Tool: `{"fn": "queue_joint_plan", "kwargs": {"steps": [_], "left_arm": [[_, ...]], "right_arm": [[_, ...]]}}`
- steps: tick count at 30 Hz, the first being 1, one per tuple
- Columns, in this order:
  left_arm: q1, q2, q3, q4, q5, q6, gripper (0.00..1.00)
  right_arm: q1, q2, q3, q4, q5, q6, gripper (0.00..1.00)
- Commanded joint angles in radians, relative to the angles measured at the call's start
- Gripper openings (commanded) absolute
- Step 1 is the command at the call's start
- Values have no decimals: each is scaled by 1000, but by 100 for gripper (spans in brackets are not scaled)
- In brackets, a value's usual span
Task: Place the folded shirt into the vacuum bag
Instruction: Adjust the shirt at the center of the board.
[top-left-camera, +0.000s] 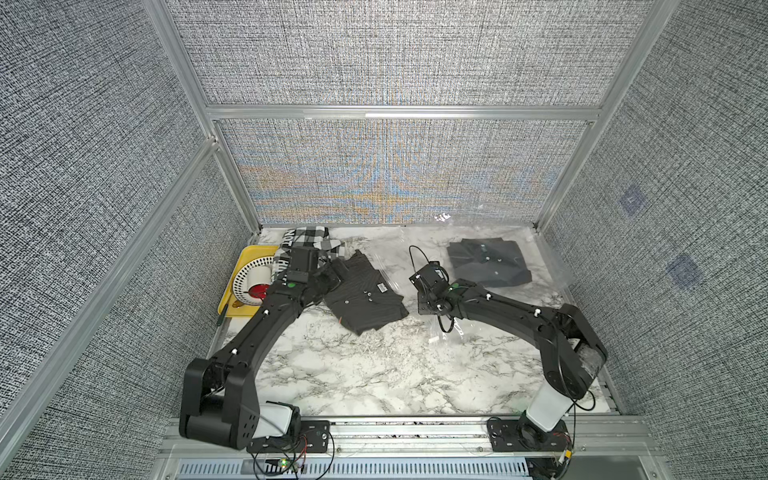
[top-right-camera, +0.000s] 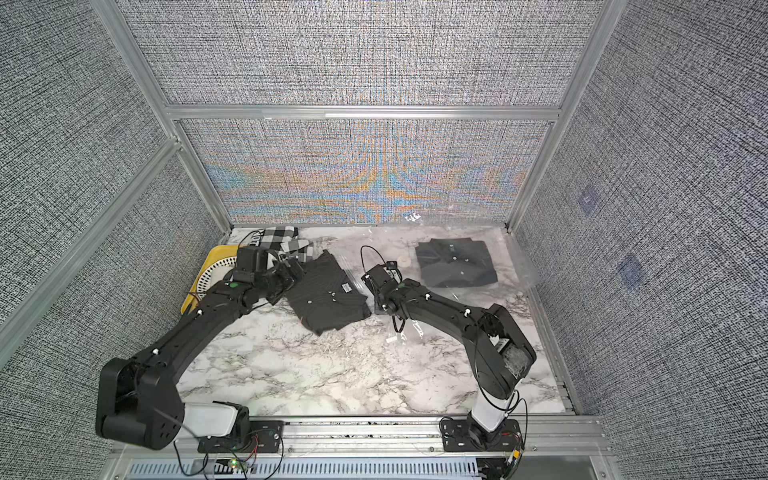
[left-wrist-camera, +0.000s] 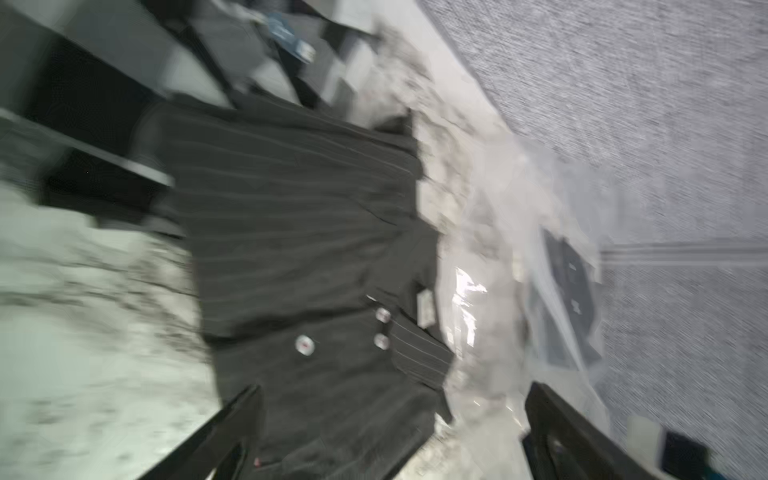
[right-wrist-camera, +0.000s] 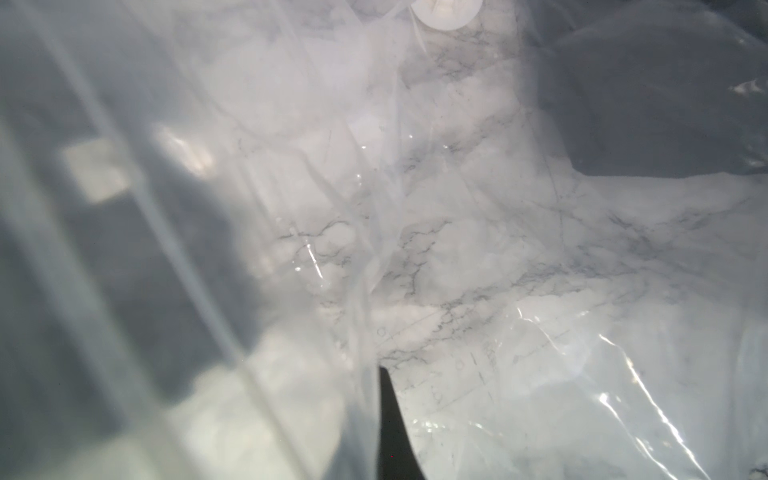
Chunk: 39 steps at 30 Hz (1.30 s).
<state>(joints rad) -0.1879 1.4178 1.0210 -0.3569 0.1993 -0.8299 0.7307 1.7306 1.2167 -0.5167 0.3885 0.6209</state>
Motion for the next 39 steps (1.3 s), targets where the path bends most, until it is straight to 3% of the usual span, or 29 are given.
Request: {"fn": "queue_joint_plan", "kwargs": {"steps": [1, 6, 10, 14, 20, 25, 32, 35, 39], "left_arm": [[65, 71, 74, -150, -13, 145, 100], [80, 272, 256, -196, -57, 257, 99], [80, 491, 473, -325, -97, 368, 87], [79, 602, 551, -340, -131, 391, 80], [79, 674, 629, -361, -156, 395, 76], [80, 689, 624, -378, -189, 396, 91], [76, 675, 593, -369, -197, 399, 91], [70, 676, 576, -355, -181, 396, 80], [64, 642, 544, -335, -167, 381, 32]], "right_arm": [[-2, -14, -4, 3, 12, -6, 0], [-4, -14, 5, 10, 7, -15, 0], [-4, -21, 5, 3, 12, -16, 0], [-10, -33, 1, -4, 14, -18, 0], [-14, -45, 0, -8, 21, -17, 0], [-16, -54, -11, -3, 20, -15, 0], [-16, -56, -18, 9, 17, -15, 0], [-16, -58, -22, 13, 15, -17, 0], [-16, -64, -27, 17, 10, -17, 0]]}}
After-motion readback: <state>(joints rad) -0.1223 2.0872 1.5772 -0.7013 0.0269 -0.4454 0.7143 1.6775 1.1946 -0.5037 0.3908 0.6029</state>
